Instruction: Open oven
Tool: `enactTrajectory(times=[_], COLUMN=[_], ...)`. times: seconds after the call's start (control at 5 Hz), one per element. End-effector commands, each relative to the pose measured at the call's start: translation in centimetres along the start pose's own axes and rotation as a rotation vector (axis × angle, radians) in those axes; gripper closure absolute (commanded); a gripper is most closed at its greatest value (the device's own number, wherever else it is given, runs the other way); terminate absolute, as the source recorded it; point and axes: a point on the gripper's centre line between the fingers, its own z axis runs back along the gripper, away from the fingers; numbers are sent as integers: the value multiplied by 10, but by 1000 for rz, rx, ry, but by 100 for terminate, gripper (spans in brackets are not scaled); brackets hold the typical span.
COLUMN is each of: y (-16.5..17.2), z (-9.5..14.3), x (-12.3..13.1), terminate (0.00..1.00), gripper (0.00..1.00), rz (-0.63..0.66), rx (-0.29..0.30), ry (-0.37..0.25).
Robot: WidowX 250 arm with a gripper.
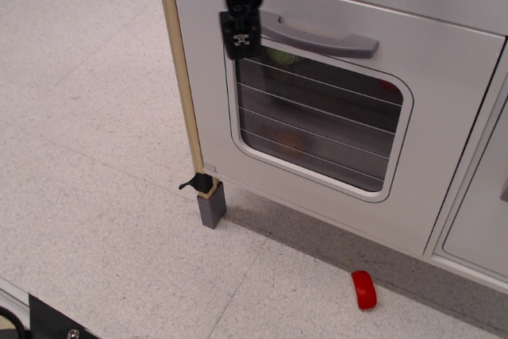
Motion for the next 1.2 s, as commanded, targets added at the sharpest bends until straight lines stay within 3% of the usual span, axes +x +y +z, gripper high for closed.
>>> enactTrajectory(times=[0.0,0.2,0.4,1.0], y=[4,-7,-9,-6], z=[-8,-15,-28,-43], x=[44,50,54,21], terminate=[0,0,0,0], gripper=[0,0,0,0], rz=[-453,-566,-613,-576], rx=[38,44,35,28], ry=[-183,-224,-218,-127])
